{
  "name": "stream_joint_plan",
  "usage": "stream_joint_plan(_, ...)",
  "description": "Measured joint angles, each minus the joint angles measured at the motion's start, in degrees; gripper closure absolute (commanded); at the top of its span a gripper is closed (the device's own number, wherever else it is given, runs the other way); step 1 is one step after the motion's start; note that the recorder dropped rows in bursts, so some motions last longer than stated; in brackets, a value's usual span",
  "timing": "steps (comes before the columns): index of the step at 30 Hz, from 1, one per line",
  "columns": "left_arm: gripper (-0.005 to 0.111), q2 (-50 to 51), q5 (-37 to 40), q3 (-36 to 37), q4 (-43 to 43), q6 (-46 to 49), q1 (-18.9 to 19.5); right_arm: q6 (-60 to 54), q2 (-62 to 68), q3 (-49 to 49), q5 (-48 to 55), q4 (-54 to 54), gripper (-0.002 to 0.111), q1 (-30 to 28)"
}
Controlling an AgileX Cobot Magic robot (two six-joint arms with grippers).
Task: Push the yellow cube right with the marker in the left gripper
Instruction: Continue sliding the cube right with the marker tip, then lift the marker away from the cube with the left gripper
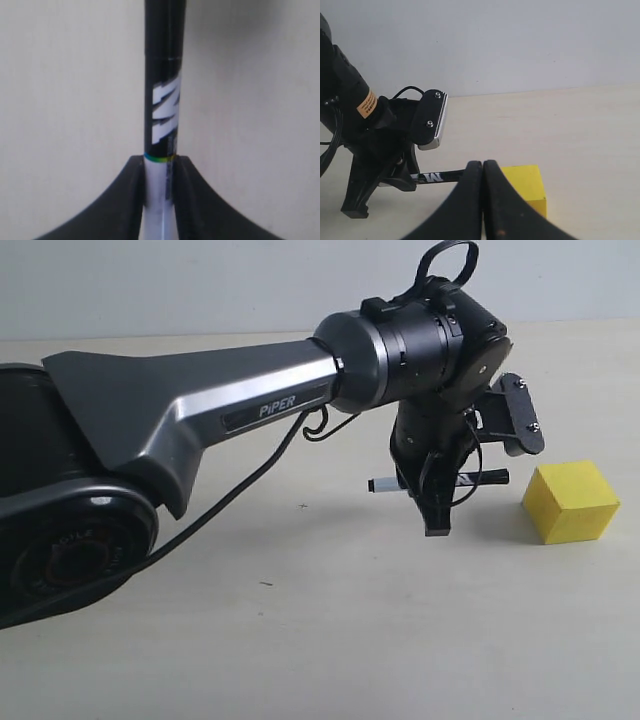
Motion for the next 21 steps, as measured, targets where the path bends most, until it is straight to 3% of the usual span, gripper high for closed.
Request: stream_joint_plan(21,0.107,1.84,-9.95,-0.09,-1.58,-1.42,0.00,0.00,0.00,0.00,0.00,0.00,0.108,0.00)
